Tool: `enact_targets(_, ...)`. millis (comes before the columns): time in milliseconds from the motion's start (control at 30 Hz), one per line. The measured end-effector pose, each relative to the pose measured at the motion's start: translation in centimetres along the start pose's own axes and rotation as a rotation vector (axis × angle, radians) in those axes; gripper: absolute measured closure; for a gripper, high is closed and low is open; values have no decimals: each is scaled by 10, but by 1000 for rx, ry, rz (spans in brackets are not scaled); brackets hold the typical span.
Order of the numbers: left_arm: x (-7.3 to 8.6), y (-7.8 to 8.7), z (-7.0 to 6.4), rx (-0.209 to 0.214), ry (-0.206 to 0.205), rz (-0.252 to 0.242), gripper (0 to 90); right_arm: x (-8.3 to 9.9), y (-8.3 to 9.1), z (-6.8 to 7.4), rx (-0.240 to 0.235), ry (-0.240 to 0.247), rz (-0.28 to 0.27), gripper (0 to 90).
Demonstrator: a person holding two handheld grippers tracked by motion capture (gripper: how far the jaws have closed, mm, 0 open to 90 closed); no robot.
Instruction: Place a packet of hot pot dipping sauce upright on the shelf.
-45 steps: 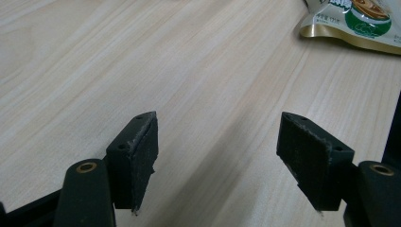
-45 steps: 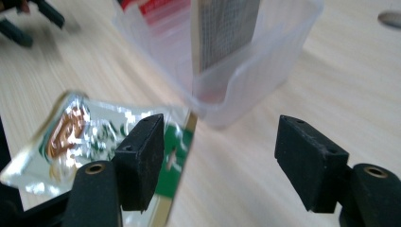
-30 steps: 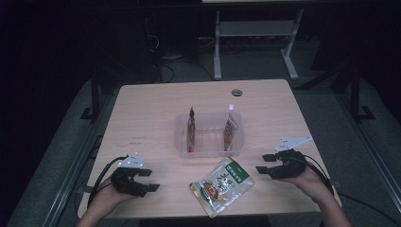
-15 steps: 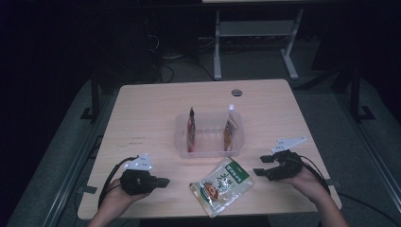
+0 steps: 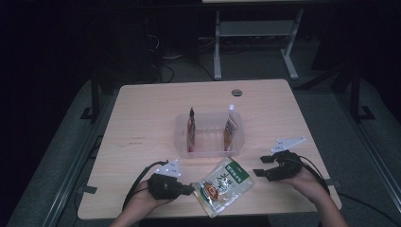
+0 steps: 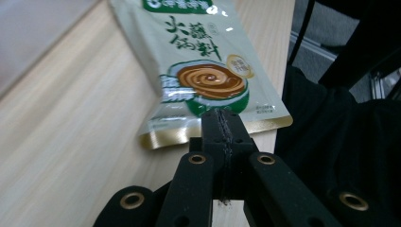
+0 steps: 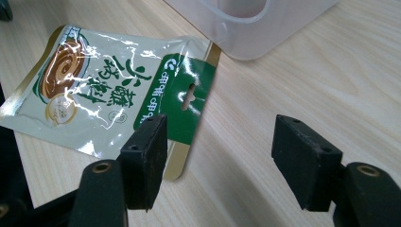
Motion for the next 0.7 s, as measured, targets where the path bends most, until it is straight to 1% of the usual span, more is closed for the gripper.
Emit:
enact_targets(33,-1,-4,-2,7,-2,4,897,0,0,0,-1,-8,2,361)
enact_targets(167,-4,-20,-4,17,-23,28,897,1,0,-1,4,-4,4,361)
enact_targets(267,-4,-31,-4,-2,-32,67,897,2,0,-1,5,-6,7,361)
enact_targets(333,-3,-35,-2,-20,-31,81,897,2,0,-1,5,-9,8,360)
enact_targets(400,-1,-35,1,-31,-39,97,897,3,0,-1,4,-10,4,360)
enact_targets(467,-1,-34,4,-40,-28,92,897,4,1,-1,8,-13,6,360)
enact_targets(500,-1,-33,7,-47,-37,98,897,5,1,-2,10,-11,6,360)
enact_targets(533,-1,-32,9,-56,-26,90,897,6,2,-1,11,-21,9,360)
enact_targets(567,-2,-31,11,-59,-21,88,897,6,3,-1,12,-22,8,360)
enact_targets(600,-2,-30,14,-63,-19,87,897,7,3,-2,14,-12,7,360)
enact_targets(633,-2,-29,16,-74,-19,89,897,8,4,-1,15,-23,11,360)
enact_targets(667,-2,-29,18,-82,-21,89,897,9,4,-1,15,-17,9,360)
enact_targets(700,-3,-29,20,-86,-20,91,897,10,5,0,14,-30,12,360)
Point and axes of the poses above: each handheld gripper's, and its own axes: y roughly backward along the jaws, x roughly out of its underside, z roughly to its left, the point moved 6 cm from there along -y, roughly forward along the jaws, and after that the axes turned 3 degrees about -z, right-handed, at the moved point
